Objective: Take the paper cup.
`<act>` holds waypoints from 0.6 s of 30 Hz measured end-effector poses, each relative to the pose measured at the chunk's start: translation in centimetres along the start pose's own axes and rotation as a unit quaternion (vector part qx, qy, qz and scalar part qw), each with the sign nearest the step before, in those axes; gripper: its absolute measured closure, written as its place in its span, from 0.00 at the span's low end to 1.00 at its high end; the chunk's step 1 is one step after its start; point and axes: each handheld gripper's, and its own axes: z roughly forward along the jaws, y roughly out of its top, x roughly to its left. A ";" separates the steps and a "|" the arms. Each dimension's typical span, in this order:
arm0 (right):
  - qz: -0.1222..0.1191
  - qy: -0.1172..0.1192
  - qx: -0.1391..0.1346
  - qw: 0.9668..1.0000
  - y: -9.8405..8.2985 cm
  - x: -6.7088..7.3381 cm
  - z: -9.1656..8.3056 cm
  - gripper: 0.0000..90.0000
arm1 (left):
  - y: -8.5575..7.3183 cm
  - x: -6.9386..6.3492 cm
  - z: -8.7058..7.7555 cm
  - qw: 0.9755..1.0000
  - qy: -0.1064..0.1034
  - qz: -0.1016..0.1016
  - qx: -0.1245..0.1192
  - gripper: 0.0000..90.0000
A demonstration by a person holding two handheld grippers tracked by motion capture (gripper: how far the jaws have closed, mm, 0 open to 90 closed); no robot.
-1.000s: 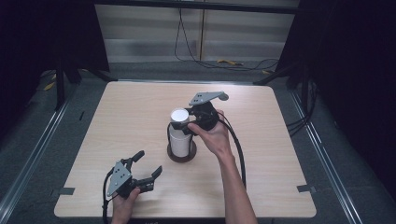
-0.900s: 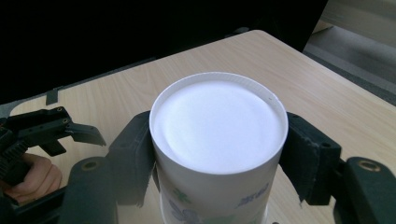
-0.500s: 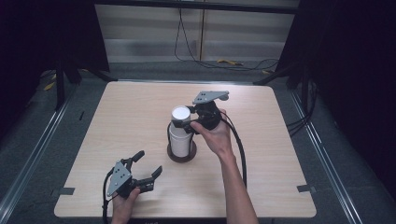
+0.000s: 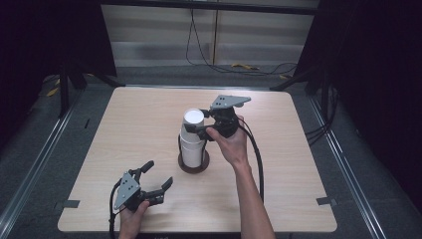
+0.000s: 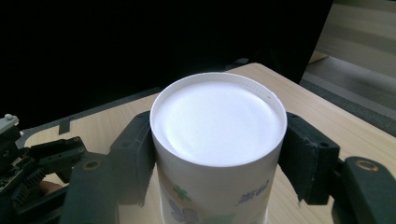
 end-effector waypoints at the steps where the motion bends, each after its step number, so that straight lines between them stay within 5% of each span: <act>1: 0.000 0.001 -0.002 1.000 0.0 0.0 -0.1 0.37 | 0.0 0.0 0.0 1.000 0.000 0.000 0.000 0.17; 18: 0.009 0.008 -0.060 0.998 0.1 -0.3 -1.5 0.38 | 0.0 0.0 0.0 1.000 -0.003 0.000 0.000 0.17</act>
